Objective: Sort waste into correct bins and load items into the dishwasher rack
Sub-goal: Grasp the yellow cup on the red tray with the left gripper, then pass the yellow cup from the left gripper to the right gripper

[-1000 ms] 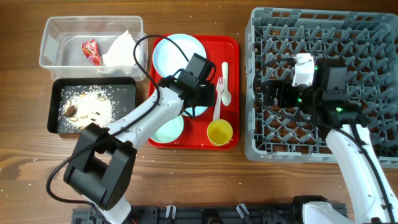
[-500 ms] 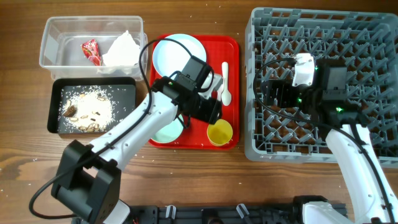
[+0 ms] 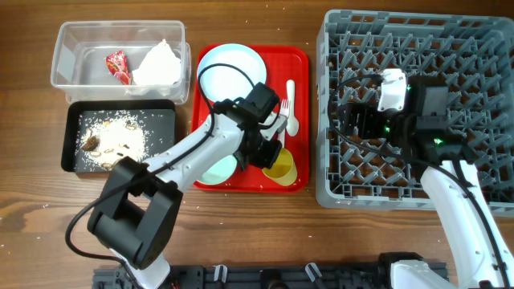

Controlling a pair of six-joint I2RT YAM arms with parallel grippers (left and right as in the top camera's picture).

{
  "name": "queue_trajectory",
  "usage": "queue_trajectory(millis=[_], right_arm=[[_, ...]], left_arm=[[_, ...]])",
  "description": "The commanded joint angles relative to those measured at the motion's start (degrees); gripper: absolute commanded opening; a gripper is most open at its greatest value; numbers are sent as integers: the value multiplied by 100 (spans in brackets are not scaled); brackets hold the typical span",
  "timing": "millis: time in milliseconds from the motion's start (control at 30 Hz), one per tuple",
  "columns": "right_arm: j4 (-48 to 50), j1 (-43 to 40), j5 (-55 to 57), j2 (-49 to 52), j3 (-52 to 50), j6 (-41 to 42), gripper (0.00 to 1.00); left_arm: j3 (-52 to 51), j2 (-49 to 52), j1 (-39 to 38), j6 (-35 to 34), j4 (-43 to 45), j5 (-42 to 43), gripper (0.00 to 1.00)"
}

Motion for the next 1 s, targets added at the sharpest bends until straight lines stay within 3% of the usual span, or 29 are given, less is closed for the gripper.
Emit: queue_trajectory(millis=[0, 167, 300, 467, 633, 800, 967], right_arm=[[66, -13, -772, 76, 101, 503, 100], [511, -13, -2570, 232, 101, 501, 100], [1139, -11, -4133, 535, 101, 501, 100], [2037, 243, -5191, 903, 101, 669, 100], [2879, 610, -5355, 1014, 101, 1139, 100], [3038, 863, -5355, 1019, 101, 1255, 99], [3038, 1123, -5346, 1019, 101, 1252, 87]], left_arm=[[232, -240, 577, -245, 114, 1386, 4], [245, -409, 1692, -245, 811, 4513, 4], [245, -409, 2271, -245, 964, 5873, 4], [245, -407, 2334, -245, 962, 6227, 4], [245, -409, 2247, -243, 966, 6218, 4], [245, -407, 2271, -245, 1016, 6218, 4], [245, -409, 2271, -551, 1329, 6220, 4]])
